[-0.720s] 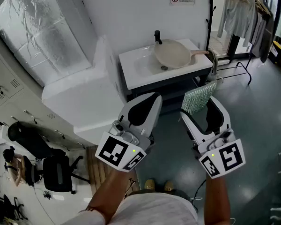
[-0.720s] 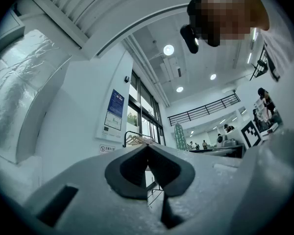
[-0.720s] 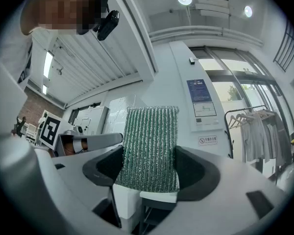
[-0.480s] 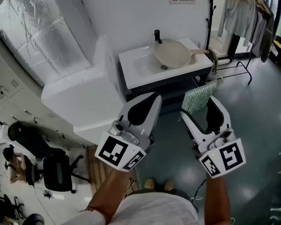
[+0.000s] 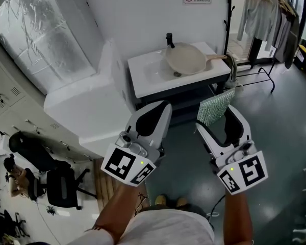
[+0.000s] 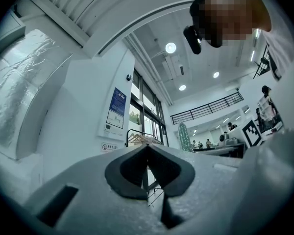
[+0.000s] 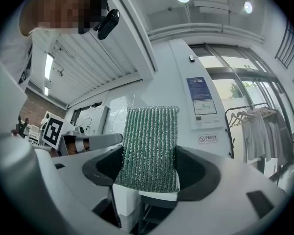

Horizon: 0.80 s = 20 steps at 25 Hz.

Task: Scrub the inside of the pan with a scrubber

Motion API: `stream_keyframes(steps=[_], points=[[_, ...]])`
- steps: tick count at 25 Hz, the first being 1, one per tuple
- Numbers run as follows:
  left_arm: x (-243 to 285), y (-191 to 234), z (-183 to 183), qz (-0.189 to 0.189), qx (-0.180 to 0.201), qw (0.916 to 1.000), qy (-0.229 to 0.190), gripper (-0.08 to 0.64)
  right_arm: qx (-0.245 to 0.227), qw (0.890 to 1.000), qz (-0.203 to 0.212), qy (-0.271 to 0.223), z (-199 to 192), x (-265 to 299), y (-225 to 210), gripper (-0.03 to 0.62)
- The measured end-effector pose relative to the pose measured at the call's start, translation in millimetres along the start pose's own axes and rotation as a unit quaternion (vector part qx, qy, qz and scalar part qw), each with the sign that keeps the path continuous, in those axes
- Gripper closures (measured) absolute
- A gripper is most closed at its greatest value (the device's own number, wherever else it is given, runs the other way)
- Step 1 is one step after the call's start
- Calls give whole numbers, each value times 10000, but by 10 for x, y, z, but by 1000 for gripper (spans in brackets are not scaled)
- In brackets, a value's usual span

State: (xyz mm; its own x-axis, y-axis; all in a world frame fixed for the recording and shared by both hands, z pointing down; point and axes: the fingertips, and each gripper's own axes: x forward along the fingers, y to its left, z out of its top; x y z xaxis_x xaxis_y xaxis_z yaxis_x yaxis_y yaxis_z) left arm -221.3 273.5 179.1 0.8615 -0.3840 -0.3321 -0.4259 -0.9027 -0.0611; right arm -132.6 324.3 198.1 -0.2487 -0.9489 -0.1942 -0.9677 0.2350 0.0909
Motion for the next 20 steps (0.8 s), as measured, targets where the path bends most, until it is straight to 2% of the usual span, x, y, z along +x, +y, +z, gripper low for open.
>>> stream_keyframes(steps=[20], points=[[405, -149, -164, 245, 212, 9994, 121, 545, -54, 9999, 155, -8, -63, -147, -581, 253]])
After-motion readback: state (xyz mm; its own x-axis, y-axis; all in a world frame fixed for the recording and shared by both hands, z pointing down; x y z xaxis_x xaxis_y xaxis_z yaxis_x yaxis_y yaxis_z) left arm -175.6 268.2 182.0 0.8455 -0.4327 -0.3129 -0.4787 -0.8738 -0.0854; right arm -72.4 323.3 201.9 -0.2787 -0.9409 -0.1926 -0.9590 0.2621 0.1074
